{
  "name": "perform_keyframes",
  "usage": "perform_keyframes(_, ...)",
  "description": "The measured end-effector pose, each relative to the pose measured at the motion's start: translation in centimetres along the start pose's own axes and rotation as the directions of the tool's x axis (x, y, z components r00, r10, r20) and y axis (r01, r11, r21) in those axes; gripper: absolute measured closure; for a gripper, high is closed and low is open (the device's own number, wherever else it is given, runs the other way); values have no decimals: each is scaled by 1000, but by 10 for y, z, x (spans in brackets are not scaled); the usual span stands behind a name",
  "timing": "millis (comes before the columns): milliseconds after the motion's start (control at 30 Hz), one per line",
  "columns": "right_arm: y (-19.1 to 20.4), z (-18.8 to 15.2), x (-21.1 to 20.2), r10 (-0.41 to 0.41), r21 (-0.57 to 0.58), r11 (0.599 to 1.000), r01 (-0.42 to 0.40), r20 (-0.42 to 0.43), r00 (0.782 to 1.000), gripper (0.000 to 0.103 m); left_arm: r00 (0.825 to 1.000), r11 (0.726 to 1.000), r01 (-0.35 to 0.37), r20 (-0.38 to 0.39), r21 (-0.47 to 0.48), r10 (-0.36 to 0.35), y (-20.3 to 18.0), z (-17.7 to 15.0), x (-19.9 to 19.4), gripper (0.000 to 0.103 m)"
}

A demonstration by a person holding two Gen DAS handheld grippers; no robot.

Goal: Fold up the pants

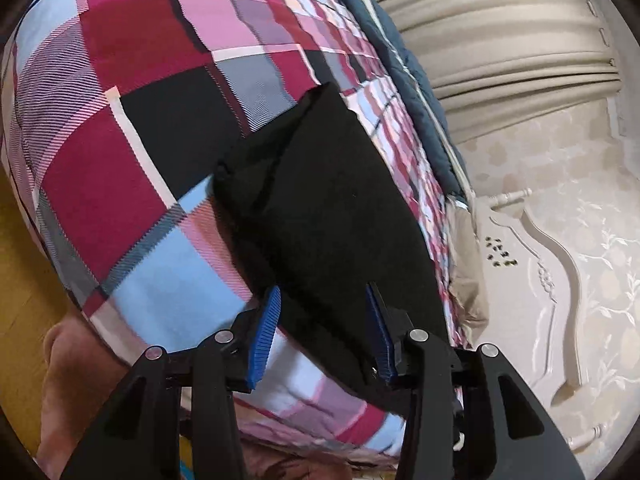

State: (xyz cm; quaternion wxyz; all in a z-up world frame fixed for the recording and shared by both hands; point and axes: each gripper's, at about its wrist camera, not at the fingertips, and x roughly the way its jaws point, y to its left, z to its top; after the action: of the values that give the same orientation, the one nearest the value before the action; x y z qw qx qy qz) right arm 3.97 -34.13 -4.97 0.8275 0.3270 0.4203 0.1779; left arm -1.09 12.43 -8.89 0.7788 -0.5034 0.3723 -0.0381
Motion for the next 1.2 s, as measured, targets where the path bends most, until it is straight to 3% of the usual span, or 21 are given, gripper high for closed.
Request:
perform_keyframes(167,0,4,-2,9,19,1000,-9,10,1000,31,999,999,15,51,-32,-13,-4,19,6,60)
perform_keyframes(300,-4,16,-1,18,68,997,-21,39,999,31,998,998,-48,31,-28,49,-2,22,17,77)
perform_keyframes(433,-7,31,1,16,115,993,-24,74,997,31,998,998,-64,23,-26,65,0,24,15,82)
perform_keyframes(500,-11,37,8,-29,150,989,17,78,997,32,997,997,-73,16,-31,73,0,25,17,82)
perform_keyframes(533,-16,40,14,-45,182,983,31,73,996,41,997,997,-78,15,-31,78,-1,26,18,82)
perform_keyframes(567,-19,43,19,-47,199,980,33,65,997,70,996,996,-84,13,-28,84,-2,28,17,82)
perform_keyframes(600,-20,45,23,-49,202,979,37,55,997,88,996,995,-93,11,-23,93,-4,29,17,82)
perform_keyframes(633,-21,47,28,-39,209,977,31,35,999,97,995,995,-98,7,-23,98,-5,30,18,83)
perform_keyframes(867,0,22,-6,14,188,982,-32,98,995,97,994,996,-79,76,-31,81,0,38,-12,90)
perform_keyframes(967,-23,-3,7,-35,214,976,26,39,999,97,994,994,-105,13,11,104,15,39,4,90)
perform_keyframes(1033,-40,-13,12,24,262,965,-35,44,999,96,999,999,-38,23,7,37,22,38,0,90)
perform_keyframes(1100,-39,-9,5,45,257,965,-52,34,998,86,1000,1000,-13,6,13,13,24,36,-8,89)
perform_keyframes(1133,-35,-3,-4,18,237,971,-24,29,999,73,1000,1000,-18,2,24,18,24,34,-14,89)
perform_keyframes(1167,-33,2,-14,-8,221,975,0,37,999,52,1000,999,-27,-1,43,27,21,29,-21,87)
perform_keyframes(1200,-31,13,-32,-45,196,980,32,65,997,47,999,997,-40,1,61,40,17,27,-24,83)
